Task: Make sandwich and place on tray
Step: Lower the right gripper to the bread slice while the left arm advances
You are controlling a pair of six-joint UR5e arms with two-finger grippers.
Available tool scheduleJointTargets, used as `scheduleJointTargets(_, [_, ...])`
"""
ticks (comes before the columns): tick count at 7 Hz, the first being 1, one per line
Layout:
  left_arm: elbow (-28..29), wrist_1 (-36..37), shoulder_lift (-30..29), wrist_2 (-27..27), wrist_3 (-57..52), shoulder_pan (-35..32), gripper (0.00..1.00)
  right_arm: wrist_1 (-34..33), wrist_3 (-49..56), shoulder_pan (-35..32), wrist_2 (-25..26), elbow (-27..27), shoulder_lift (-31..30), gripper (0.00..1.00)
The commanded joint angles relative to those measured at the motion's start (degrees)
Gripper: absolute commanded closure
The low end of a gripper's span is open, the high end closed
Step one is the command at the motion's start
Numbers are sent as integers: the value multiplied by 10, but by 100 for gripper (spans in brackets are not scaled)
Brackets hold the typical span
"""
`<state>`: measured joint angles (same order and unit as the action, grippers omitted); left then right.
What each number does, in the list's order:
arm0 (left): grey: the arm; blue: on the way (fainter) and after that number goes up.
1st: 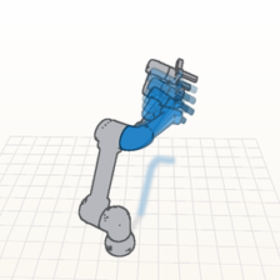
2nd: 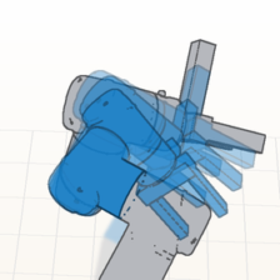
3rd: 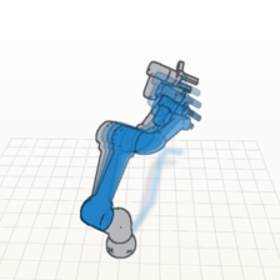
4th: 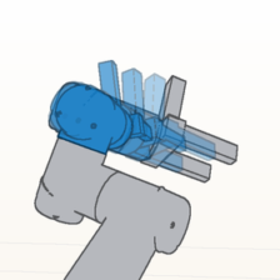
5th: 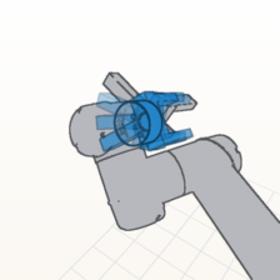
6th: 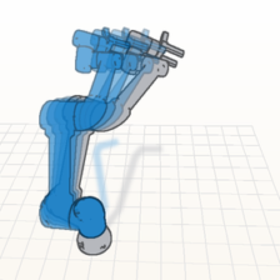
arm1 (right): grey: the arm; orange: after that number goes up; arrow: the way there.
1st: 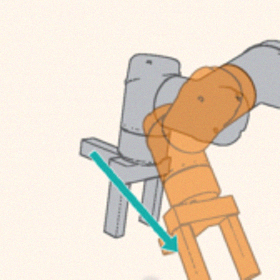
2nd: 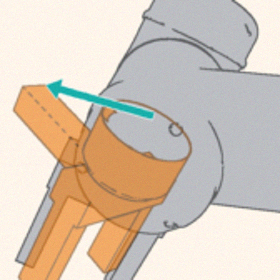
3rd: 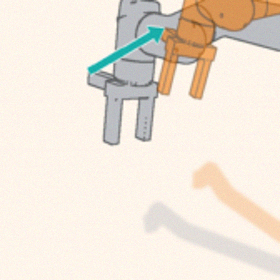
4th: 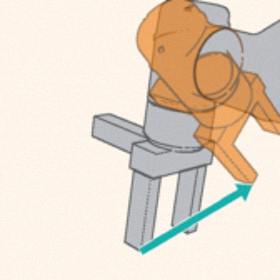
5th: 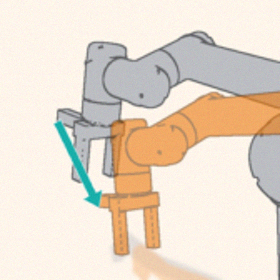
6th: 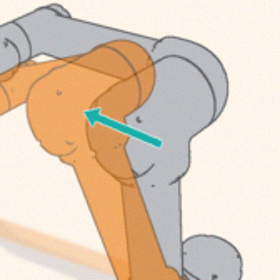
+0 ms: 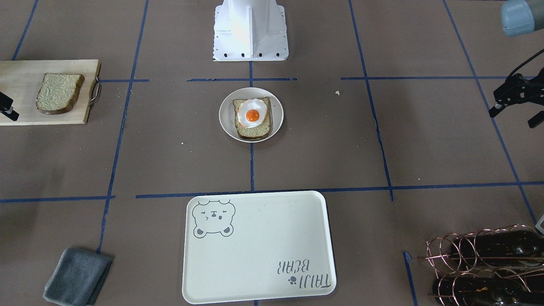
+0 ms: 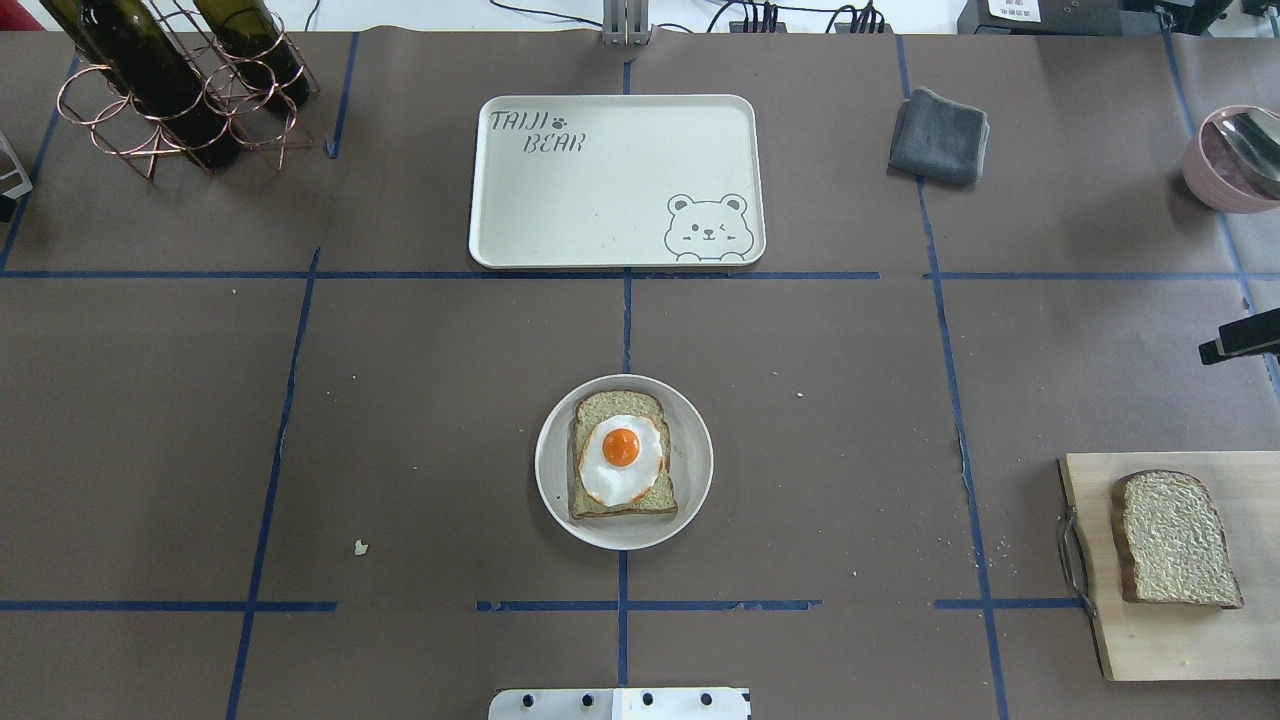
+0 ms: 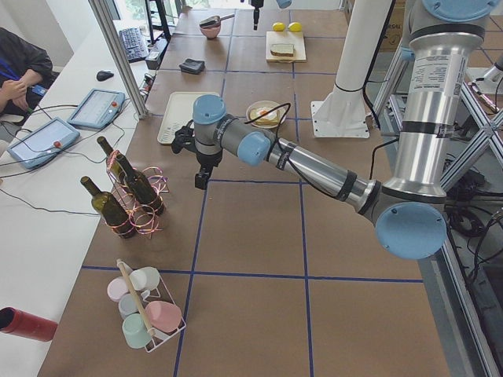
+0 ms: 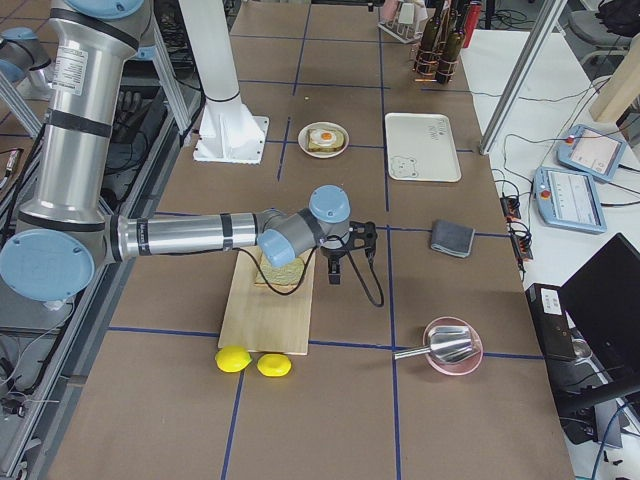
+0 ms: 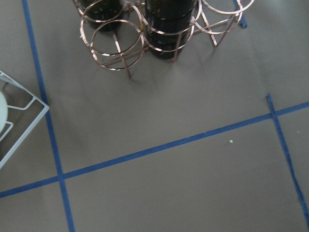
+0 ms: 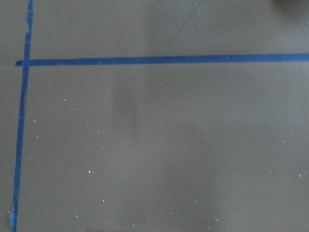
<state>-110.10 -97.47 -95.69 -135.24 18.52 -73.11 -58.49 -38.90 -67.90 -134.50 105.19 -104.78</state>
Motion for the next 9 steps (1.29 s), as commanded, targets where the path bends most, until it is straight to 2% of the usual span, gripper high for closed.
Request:
scheduleJointTargets(1, [-12, -99, -6, 1, 147, 77, 0, 118, -112, 52, 10, 6, -68, 0])
scheduleJointTargets(3, [-10, -134, -38, 4, 254, 128, 0, 176, -137, 101, 41, 5, -115, 0])
scheduleJointTargets(6, [-7, -134, -58, 6, 284, 144, 0, 218, -207, 218, 135, -1, -131, 1])
scheduleJointTargets(8, [-8, -134, -65, 6, 283, 149, 0, 341, -251, 259, 157, -75, -133, 1])
scheduleJointTargets(9, [-6, -134, -76, 6, 281, 157, 0, 349, -267, 259, 156, -74, -134, 1])
